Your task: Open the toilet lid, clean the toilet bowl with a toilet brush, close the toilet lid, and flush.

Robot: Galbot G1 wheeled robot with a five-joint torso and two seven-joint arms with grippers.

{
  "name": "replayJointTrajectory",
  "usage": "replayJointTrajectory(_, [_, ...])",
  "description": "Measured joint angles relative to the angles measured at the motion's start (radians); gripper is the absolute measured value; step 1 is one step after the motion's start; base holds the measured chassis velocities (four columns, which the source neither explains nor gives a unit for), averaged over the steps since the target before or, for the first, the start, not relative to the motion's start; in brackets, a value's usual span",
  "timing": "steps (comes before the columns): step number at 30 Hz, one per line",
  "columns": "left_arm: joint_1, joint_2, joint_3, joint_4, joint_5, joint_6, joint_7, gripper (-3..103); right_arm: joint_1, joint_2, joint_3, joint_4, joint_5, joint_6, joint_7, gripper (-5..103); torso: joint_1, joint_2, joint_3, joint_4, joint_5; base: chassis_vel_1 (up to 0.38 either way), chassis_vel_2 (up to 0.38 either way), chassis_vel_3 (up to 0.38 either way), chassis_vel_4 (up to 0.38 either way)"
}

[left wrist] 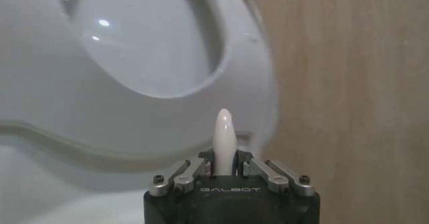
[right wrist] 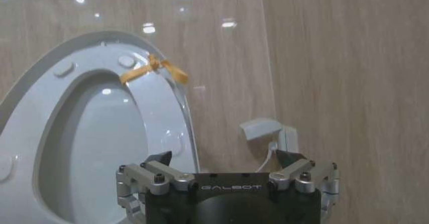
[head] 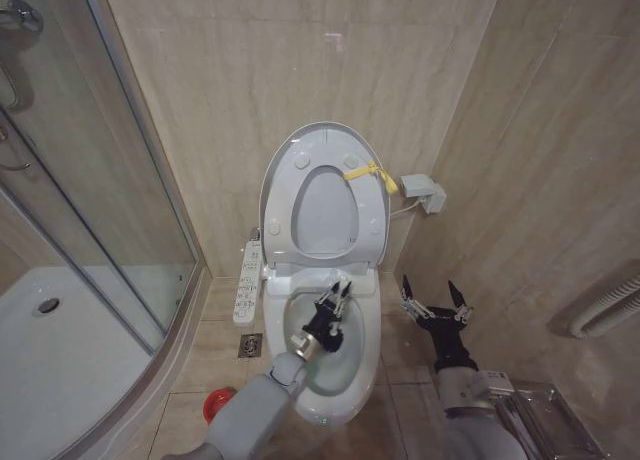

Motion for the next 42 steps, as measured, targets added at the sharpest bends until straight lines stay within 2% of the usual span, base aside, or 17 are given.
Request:
replayJointTrajectory(4, [-0.003,0.006,-0.023,-0.007,0.004,0.002,-0.006,22,0.0,0.0,0.0,0.0,0.0,0.0,0.0,100,0.0,0.0,0.0,0.0003,-0.0006,0.0,0.0,0.0,0.0])
replayJointTrajectory(5, [0.005,0.013,-0.023,-0.048,0.005,0.017,-0.012,22,0.0,0.0,0.0,0.0,0.0,0.0,0.0,100,0.001,-0.001,0.001,0.001,-0.0012,0.0,0.0,0.0,0.0])
replayJointTrajectory(10, [0.026,0.024,-0.006,-0.178,0.007,0.051,-0.034,22,0.0,0.0,0.0,0.0,0.0,0.0,0.0,100,0.001,-0.001,0.001,0.0004,-0.0009,0.0,0.0,0.0,0.0])
replayJointTrajectory(13, [0.031,0.024,0.003,-0.199,0.008,0.057,-0.038,22,0.0,0.0,0.0,0.0,0.0,0.0,0.0,100,0.0,-0.001,0.0,0.0001,-0.0007,0.0,0.0,0.0,0.0])
replayJointTrajectory(15, [0.032,0.019,0.004,-0.188,0.008,0.056,-0.038,22,0.0,0.0,0.0,0.0,0.0,0.0,0.0,100,0.0,-0.001,0.001,0.0003,-0.0007,0.0,0.0,0.0,0.0])
replayJointTrajectory(23, [0.006,-0.002,-0.019,-0.017,0.008,0.027,-0.024,22,0.0,0.0,0.0,0.0,0.0,0.0,0.0,100,0.0,-0.001,0.001,0.0008,-0.0004,0.0,0.0,0.0,0.0])
replayJointTrajectory(24, [0.0,-0.001,-0.03,-0.007,0.007,0.022,-0.024,22,0.0,0.0,0.0,0.0,0.0,0.0,0.0,100,0.0,0.0,0.0,0.0002,-0.0003,0.0,0.0,0.0,0.0])
replayJointTrajectory(29, [0.003,0.015,-0.031,-0.074,0.006,0.033,-0.026,22,0.0,0.0,0.0,0.0,0.0,0.0,0.0,100,0.001,0.0,0.001,0.0006,-0.0004,0.0,0.0,0.0,0.0])
replayJointTrajectory(32, [0.021,0.023,-0.008,-0.179,0.005,0.056,-0.043,22,0.0,0.0,0.0,0.0,0.0,0.0,0.0,100,0.0,0.0,0.001,0.0003,-0.0007,0.0,0.0,0.0,0.0])
replayJointTrajectory(35, [0.031,0.023,0.013,-0.234,0.005,0.067,-0.05,22,0.0,0.0,0.0,0.0,0.0,0.0,0.0,100,0.0,0.0,0.0,0.0001,-0.0007,0.0,0.0,0.0,0.0])
replayJointTrajectory(38, [0.034,0.019,0.026,-0.227,0.004,0.069,-0.047,22,0.0,0.0,0.0,0.0,0.0,0.0,0.0,100,0.0,0.0,0.0,0.0002,-0.0006,0.0,0.0,0.0,0.0])
replayJointTrajectory(42, [0.018,0.005,0.024,-0.128,0.006,0.048,-0.039,22,0.0,0.0,0.0,0.0,0.0,0.0,0.0,100,0.0,0.0,0.001,0.0004,-0.0008,0.0,0.0,0.0,0.0])
